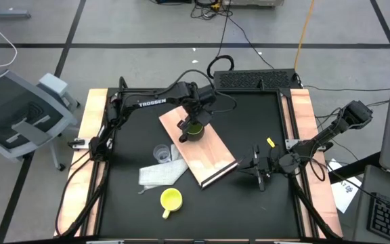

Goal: Stack small to large cups/mugs on shelf
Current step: Put the black mug on the shelf

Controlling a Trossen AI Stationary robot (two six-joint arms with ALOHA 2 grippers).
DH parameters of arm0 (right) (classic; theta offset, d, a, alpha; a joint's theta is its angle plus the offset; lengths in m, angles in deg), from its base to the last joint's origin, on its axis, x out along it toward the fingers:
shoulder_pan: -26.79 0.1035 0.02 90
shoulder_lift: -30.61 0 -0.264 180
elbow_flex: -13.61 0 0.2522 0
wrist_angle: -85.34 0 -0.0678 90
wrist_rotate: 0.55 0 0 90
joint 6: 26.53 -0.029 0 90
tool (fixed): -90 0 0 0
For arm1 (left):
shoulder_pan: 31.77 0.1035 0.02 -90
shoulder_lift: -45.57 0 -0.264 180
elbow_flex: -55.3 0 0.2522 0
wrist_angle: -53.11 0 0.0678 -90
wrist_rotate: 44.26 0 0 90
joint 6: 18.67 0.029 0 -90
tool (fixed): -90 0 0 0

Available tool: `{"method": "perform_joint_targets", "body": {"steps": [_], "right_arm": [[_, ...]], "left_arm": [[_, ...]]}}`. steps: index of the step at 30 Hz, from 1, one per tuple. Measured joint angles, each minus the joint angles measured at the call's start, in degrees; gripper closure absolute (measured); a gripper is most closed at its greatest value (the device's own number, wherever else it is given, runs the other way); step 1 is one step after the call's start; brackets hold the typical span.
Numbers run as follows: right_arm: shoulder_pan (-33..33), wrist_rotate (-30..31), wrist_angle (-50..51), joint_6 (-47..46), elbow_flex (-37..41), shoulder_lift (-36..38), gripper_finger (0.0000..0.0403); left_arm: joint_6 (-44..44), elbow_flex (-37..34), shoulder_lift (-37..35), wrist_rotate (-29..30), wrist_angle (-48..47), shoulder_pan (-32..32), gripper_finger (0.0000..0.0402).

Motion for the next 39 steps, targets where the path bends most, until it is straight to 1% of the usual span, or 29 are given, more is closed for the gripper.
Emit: {"method": "perform_joint_targets", "body": {"steps": [8, 12, 17, 23, 26, 30, 34, 37, 39], "right_arm": [[0.0, 0.0, 0.0, 0.0, 0.0, 0.0, 0.0403], [0.0, 0.0, 0.0, 0.0, 0.0, 0.0, 0.0403], [0.0, 0.0, 0.0, 0.0, 0.0, 0.0, 0.0403], [0.0, 0.0, 0.0, 0.0, 0.0, 0.0, 0.0403], [0.0, 0.0, 0.0, 0.0, 0.0, 0.0, 0.0403], [0.0, 0.0, -0.2, 0.0, 0.0, 0.0, 0.0403], [0.0, 0.0, -0.1, 0.0, 0.0, 0.0, 0.0403], [0.0, 0.0, -0.2, 0.0, 0.0, 0.0, 0.0403], [0.0, 0.0, -0.2, 0.1, 0.0, 0.0, 0.0403]], "left_arm": [[-1.2, 0.0, 0.0, 0.5, 0.3, -0.2, 0.0333], [-1.7, 0.0, 0.0, 0.7, 0.6, -0.7, 0.0321], [-3.0, 0.0, 0.0, 1.0, 0.8, -1.2, 0.0283], [-5.7, 0.0, -0.1, 7.4, 1.0, -1.6, 0.0224], [-6.3, 0.4, -0.9, 7.8, 1.1, -1.9, 0.02], [-6.6, 0.7, -3.7, 7.7, 1.9, -2.6, 0.0181], [-7.6, 0.7, -8.2, 7.7, 1.8, -2.9, 0.0174], [-10.6, 0.7, -12.6, 6.6, 1.5, -3.1, 0.0174], [-13.7, 0.8, -16.0, 4.5, 1.0, -3.1, 0.0174]]}}
